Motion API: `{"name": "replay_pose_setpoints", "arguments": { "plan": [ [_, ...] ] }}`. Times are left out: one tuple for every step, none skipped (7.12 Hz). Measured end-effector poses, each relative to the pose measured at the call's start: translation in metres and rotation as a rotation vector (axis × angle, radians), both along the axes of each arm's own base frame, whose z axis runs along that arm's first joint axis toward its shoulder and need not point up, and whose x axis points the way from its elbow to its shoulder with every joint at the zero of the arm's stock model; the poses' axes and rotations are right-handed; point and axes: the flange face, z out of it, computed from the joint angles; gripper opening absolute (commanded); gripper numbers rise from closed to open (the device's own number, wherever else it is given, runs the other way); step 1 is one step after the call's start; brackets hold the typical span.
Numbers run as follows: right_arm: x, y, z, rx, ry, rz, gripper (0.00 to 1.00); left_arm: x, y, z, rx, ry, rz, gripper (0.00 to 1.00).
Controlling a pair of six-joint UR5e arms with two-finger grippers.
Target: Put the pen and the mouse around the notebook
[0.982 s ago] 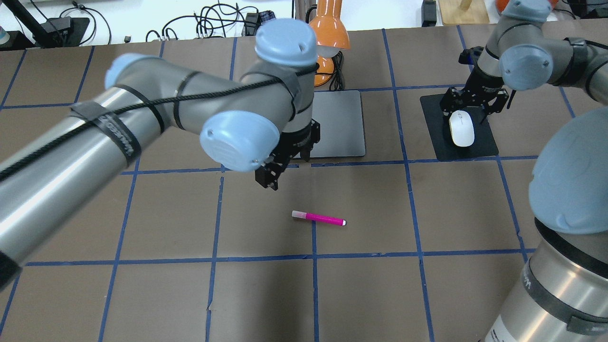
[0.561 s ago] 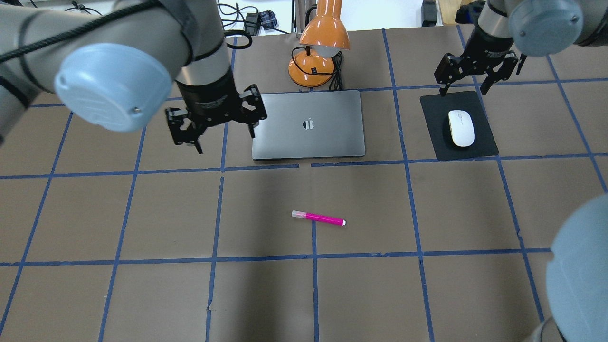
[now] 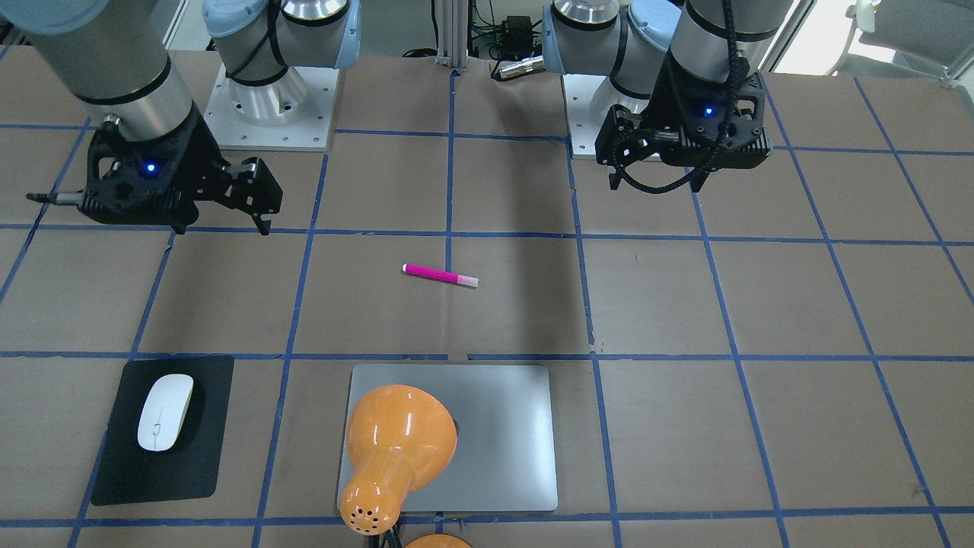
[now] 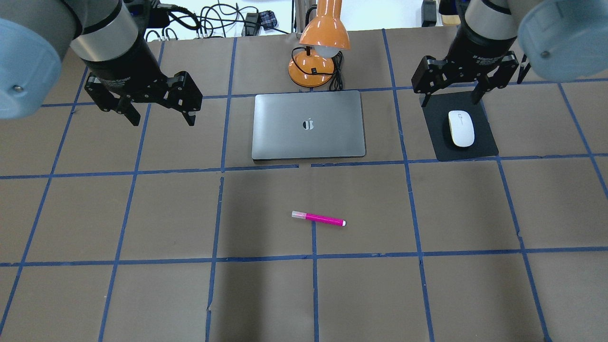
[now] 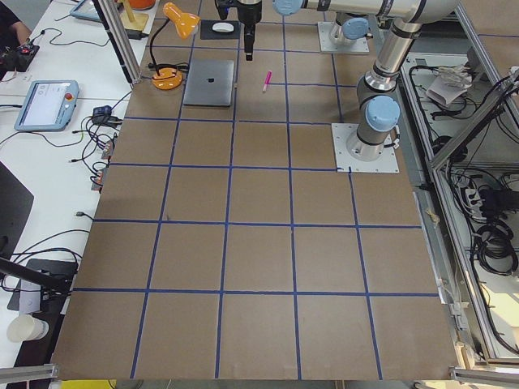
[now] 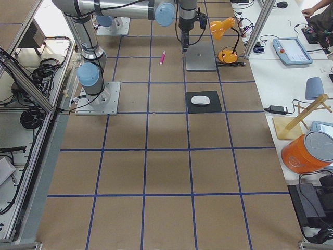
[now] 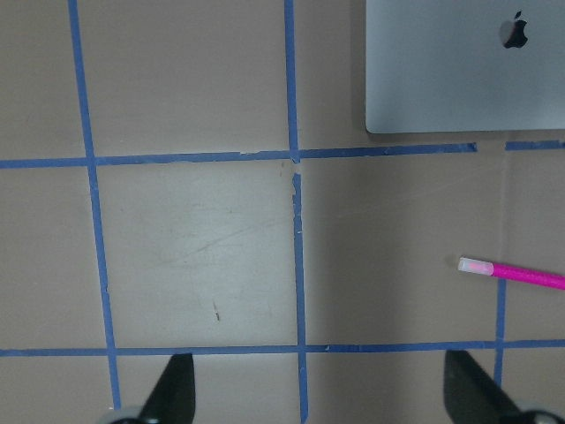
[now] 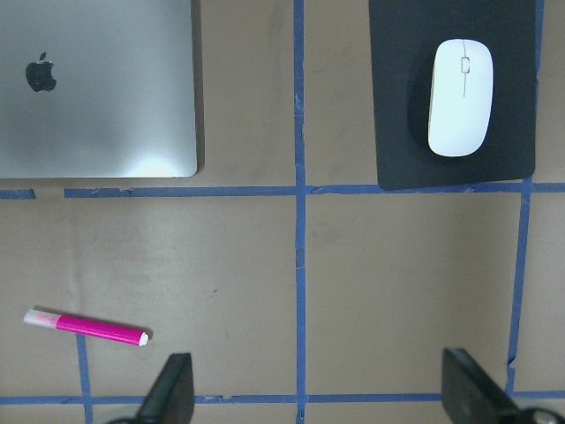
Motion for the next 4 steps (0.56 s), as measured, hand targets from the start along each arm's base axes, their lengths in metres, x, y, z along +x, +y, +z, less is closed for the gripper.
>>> {"name": "replay_pose_setpoints", "arguments": {
  "plan": [
    [0.002,-0.002,0.004,-0.007,0.016,-0.010,1.00,0.002,0.001,-0.004,-0.011,0.002,-0.001,0.98],
    [0.000,-0.011,0.006,-0.011,0.027,-0.016,1.00,0.002,0.003,-0.007,-0.025,0.004,0.013,0.99],
    [-0.002,-0.017,0.010,-0.016,0.035,-0.016,1.00,0.002,0.008,-0.008,-0.036,0.006,0.048,1.00],
    [-0.004,-0.020,0.014,-0.017,0.039,-0.003,1.00,0.002,0.013,-0.008,-0.041,0.007,0.085,1.00]
  ]
}}
